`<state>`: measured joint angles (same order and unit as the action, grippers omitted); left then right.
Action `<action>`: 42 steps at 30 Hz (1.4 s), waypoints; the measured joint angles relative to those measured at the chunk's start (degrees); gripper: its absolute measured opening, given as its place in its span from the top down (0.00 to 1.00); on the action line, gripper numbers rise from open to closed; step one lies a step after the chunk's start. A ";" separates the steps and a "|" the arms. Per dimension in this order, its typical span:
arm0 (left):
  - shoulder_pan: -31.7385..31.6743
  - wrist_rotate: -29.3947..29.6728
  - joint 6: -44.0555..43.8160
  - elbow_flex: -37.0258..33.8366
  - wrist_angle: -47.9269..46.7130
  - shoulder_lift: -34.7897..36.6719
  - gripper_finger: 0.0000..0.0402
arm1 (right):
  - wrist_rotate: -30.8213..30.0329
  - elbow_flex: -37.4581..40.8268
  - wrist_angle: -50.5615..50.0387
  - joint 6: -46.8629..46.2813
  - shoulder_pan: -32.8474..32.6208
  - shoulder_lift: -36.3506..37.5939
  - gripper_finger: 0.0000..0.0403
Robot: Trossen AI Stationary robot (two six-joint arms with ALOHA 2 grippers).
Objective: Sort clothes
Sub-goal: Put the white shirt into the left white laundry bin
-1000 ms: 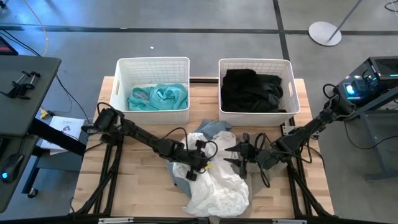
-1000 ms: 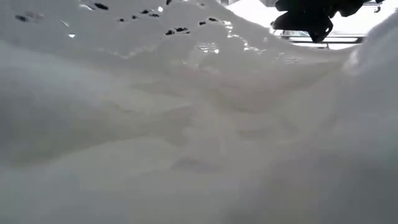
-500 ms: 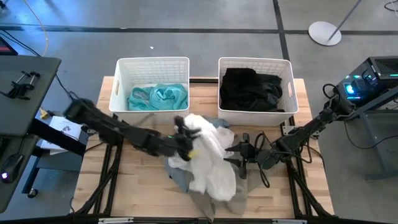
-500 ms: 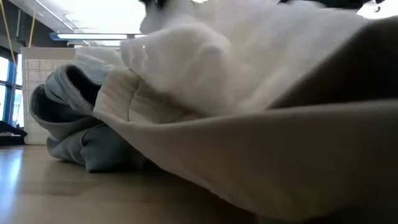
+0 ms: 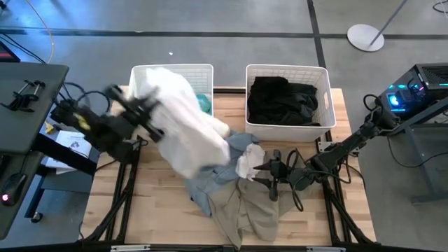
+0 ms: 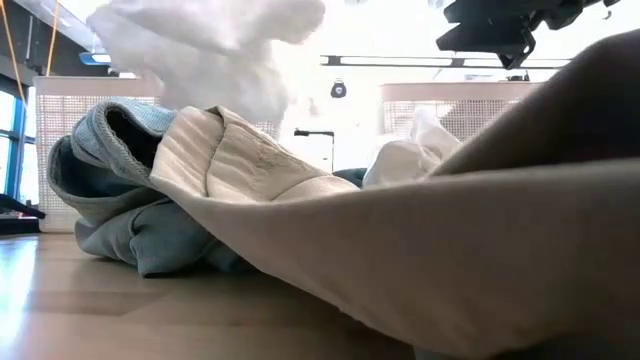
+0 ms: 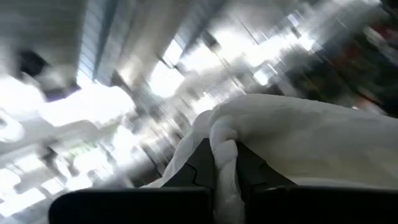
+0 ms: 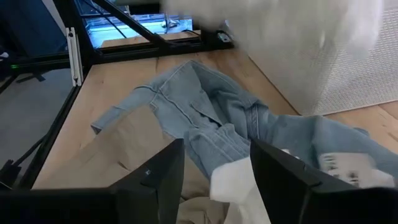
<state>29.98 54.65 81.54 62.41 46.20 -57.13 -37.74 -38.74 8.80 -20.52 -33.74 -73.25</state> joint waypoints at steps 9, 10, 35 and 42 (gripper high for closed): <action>-0.68 -19.62 22.50 3.28 13.90 4.39 1.00 | -0.04 0.00 -1.00 -0.01 0.00 0.00 0.57; -1.36 -19.34 23.95 4.51 13.86 4.39 1.00 | -0.19 0.00 -1.10 -0.01 0.00 0.00 0.57; -14.80 4.42 12.04 -0.36 12.97 12.79 0.99 | -2.80 0.00 -1.33 0.50 0.02 0.00 0.57; -21.92 7.78 -11.98 -2.07 -4.23 13.08 0.99 | -2.80 0.01 -1.27 1.07 0.13 0.00 0.57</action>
<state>8.06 62.43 69.56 60.34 41.97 -44.05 -40.53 -38.73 7.53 -19.45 -33.60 -73.25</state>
